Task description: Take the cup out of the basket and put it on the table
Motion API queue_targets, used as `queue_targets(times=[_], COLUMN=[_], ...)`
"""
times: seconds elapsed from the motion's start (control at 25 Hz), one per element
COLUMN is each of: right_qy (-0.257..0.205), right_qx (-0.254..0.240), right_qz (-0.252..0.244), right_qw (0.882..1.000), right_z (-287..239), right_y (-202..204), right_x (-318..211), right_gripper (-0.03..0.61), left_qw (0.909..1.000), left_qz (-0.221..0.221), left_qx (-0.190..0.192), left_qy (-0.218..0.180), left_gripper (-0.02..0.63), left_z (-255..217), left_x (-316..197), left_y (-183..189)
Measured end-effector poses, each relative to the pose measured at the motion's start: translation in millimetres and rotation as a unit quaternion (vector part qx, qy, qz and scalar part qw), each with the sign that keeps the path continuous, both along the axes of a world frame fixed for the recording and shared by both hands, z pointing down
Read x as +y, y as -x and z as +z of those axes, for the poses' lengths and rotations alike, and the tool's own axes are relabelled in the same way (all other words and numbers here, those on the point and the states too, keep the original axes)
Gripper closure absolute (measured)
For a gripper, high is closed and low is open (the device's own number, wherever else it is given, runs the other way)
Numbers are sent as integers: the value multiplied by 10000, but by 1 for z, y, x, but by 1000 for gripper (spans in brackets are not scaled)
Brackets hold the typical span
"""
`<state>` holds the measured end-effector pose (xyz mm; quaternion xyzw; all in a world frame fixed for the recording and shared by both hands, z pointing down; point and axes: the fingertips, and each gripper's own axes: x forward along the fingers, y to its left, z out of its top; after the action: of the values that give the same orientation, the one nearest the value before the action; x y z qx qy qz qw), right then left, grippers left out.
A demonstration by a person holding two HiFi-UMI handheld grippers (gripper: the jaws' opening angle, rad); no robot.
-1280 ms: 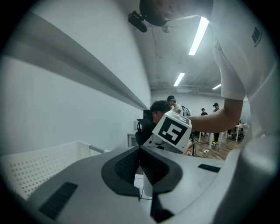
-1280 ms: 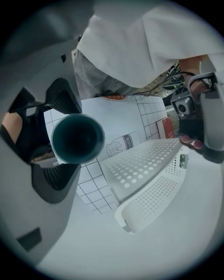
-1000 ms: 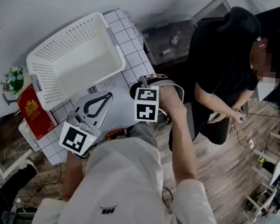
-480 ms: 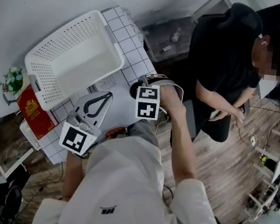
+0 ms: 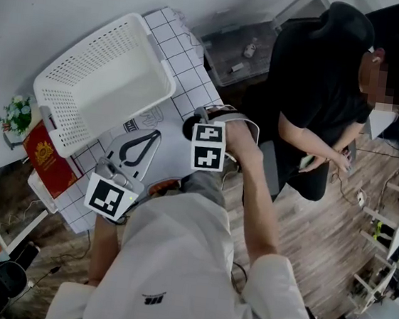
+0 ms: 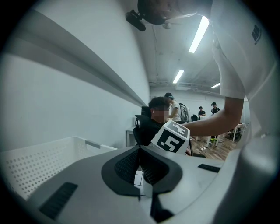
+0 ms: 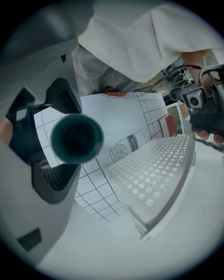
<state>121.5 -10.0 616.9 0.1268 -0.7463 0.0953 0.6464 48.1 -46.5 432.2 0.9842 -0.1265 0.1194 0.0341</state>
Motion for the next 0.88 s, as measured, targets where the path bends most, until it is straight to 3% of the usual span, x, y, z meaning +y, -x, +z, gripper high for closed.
queue_targets(times=[0.88], right_qy=[-173], right_qx=[111], right_qz=[-95], right_qw=[9997], right_z=[7], right_y=[-5], right_x=[4], right_gripper=[207], left_qw=[10000], left_qz=[9], left_qx=[-24], left_qy=[-22], left_gripper=[603], left_z=[2], left_x=[2], left_y=[0])
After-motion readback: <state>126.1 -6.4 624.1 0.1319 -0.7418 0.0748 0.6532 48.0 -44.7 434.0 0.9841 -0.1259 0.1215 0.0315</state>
